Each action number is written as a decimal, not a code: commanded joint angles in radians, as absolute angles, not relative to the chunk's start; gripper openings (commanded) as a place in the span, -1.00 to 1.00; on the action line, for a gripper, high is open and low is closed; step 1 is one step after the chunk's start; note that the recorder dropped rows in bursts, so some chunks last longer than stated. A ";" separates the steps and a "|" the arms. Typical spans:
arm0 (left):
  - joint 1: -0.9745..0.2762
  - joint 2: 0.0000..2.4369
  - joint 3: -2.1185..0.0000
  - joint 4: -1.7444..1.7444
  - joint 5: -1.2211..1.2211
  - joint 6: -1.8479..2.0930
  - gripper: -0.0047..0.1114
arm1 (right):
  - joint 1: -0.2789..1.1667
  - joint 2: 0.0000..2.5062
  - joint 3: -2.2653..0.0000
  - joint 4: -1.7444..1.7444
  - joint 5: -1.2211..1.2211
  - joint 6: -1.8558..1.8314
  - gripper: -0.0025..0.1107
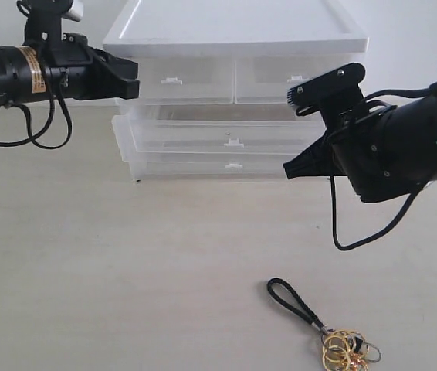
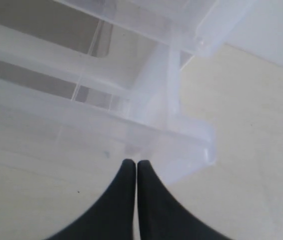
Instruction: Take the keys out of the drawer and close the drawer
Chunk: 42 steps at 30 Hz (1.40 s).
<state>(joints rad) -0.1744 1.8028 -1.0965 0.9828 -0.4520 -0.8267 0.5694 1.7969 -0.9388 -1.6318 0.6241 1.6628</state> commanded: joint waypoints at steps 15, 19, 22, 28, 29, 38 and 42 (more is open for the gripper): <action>-0.174 1.622 -0.805 0.999 -0.567 -0.992 -0.85 | 0.558 1.762 -0.927 -1.697 0.613 1.615 -0.96; -0.235 1.641 -0.790 0.986 -0.534 -0.925 -0.85 | 0.598 1.703 -0.869 -1.715 0.637 1.665 -0.96; -0.280 1.670 -0.790 0.873 -0.507 -0.788 -0.85 | 0.636 1.659 -0.844 -1.710 0.637 1.676 -0.96; -0.300 1.760 -0.792 0.818 -0.506 -0.745 -0.85 | 0.638 1.650 -0.814 -1.731 0.592 1.748 -0.96; -0.300 1.776 -0.792 0.818 -0.517 -0.745 -0.85 | 0.638 1.650 -0.809 -1.744 0.592 1.767 -0.96; -0.300 1.854 -0.792 0.740 -0.598 -0.699 -0.85 | 0.637 1.700 -0.800 -1.744 0.609 1.825 -0.96; -0.300 1.863 -0.792 0.740 -0.606 -0.699 -0.85 | 0.609 1.716 -0.804 -1.744 0.608 1.830 -0.96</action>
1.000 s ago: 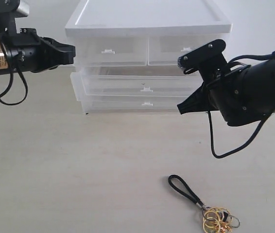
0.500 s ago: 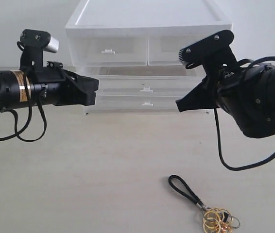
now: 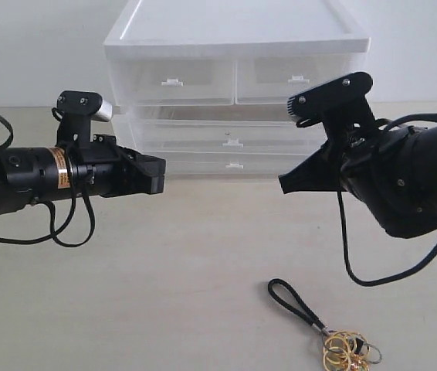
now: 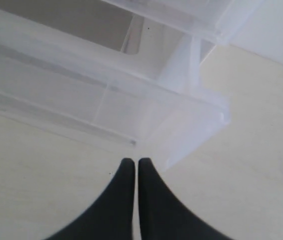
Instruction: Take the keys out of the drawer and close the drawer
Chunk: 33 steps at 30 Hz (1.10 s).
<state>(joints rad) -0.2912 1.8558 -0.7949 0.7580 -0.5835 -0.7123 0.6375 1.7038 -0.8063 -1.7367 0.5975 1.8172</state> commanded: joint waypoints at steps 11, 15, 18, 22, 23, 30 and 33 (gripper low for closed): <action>-0.300 1.883 -0.864 0.740 -0.598 -0.673 -0.85 | 0.568 1.726 -0.852 -1.744 0.575 1.816 -0.96; -0.300 1.927 -0.905 0.740 -0.589 -0.673 -0.85 | 0.556 1.776 -0.923 -1.744 0.567 1.764 -0.96; -0.300 1.968 -0.952 0.740 -0.580 -0.673 -0.85 | 0.503 1.840 -1.009 -1.744 0.522 1.743 -0.96; -0.300 2.024 -1.033 0.740 -0.567 -0.673 -0.85 | 0.441 1.893 -1.090 -1.744 0.509 1.693 -0.96; -0.300 2.033 -1.049 0.740 -0.567 -0.673 -0.85 | 0.434 1.895 -1.100 -1.744 0.511 1.688 -0.96; -0.301 2.049 -1.086 0.759 -0.539 -0.682 -0.85 | 0.429 1.848 -1.108 -1.744 0.461 1.661 -0.96; -0.304 2.047 -1.086 0.811 -0.525 -0.722 -0.85 | 0.429 1.832 -1.105 -1.744 0.347 1.661 -0.96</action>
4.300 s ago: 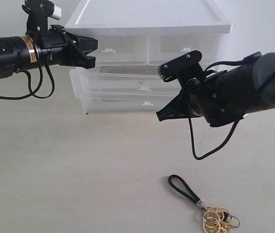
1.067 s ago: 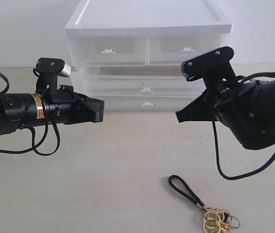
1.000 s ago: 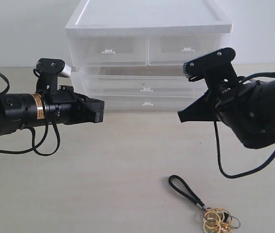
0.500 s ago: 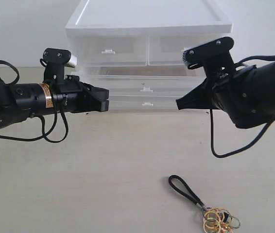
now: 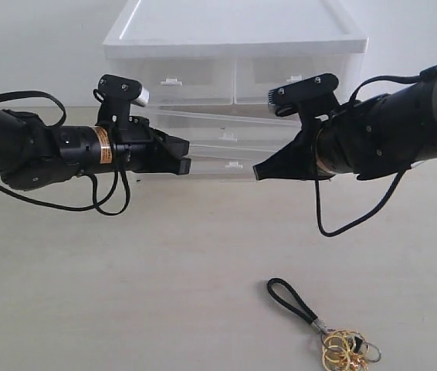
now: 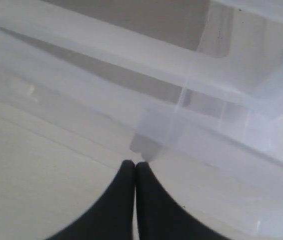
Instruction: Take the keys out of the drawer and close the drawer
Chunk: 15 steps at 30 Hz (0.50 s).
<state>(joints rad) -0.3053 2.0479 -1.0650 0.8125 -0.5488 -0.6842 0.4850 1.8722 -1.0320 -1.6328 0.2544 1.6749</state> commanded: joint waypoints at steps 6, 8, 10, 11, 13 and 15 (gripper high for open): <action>-0.304 2.047 -1.081 0.811 -0.523 -0.722 -0.85 | 0.486 1.796 -0.997 -1.744 0.443 1.661 -0.96; -0.304 2.047 -1.081 0.808 -0.526 -0.722 -0.85 | 0.533 1.767 -0.929 -1.744 0.523 1.669 -0.96; -0.304 2.047 -1.081 0.808 -0.526 -0.722 -0.85 | 0.572 1.741 -0.876 -1.744 0.555 1.692 -0.96; -0.304 2.047 -1.081 0.808 -0.526 -0.725 -0.85 | 0.588 1.732 -0.854 -1.744 0.573 1.697 -0.96; -0.304 2.047 -1.081 0.808 -0.526 -0.726 -0.85 | 0.609 1.730 -0.828 -1.744 0.610 1.702 -0.96; -0.304 2.047 -1.081 0.803 -0.530 -0.725 -0.85 | 0.618 1.730 -0.817 -1.744 0.622 1.715 -0.96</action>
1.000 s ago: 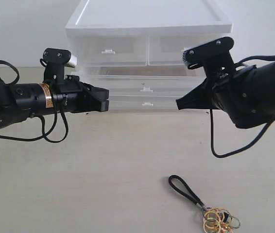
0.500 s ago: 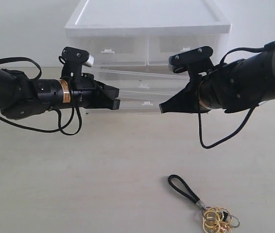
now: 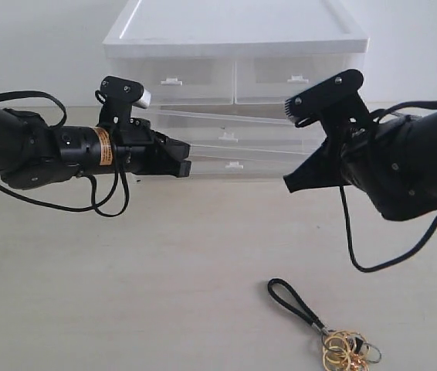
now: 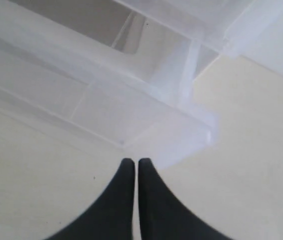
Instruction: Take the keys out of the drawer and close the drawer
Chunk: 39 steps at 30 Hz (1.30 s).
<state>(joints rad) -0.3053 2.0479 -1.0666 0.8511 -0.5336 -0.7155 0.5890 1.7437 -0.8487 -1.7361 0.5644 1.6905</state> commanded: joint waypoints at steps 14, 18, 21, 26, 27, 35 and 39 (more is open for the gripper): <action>-0.314 1.987 -1.081 0.796 -0.554 -0.738 -0.85 | 0.627 1.749 -0.878 -1.744 0.658 1.695 -0.96; -0.314 1.987 -1.081 0.796 -0.521 -0.741 -0.85 | 0.625 1.770 -0.921 -1.744 0.638 1.685 -0.96; -0.314 1.987 -1.081 0.796 -0.527 -0.741 -0.85 | 0.607 1.790 -0.942 -1.744 0.626 1.680 -0.96; -0.314 1.987 -1.081 0.796 -0.529 -0.741 -0.85 | 0.538 1.839 -1.001 -1.744 0.610 1.642 -0.96; -0.314 1.987 -1.081 0.796 -0.529 -0.741 -0.85 | 0.523 1.850 -1.013 -1.744 0.600 1.635 -0.96; -0.314 1.987 -1.081 0.796 -0.529 -0.741 -0.85 | 0.472 1.858 -1.092 -1.744 0.527 1.569 -0.96; -0.314 1.971 -1.081 0.799 -0.494 -0.741 -0.85 | 0.499 1.849 -1.056 -1.744 0.503 1.569 -0.96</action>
<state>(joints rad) -0.3146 1.9938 -1.0666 0.8365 -0.5294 -0.7308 0.5233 1.8757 -1.0237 -1.6179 0.3488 1.5737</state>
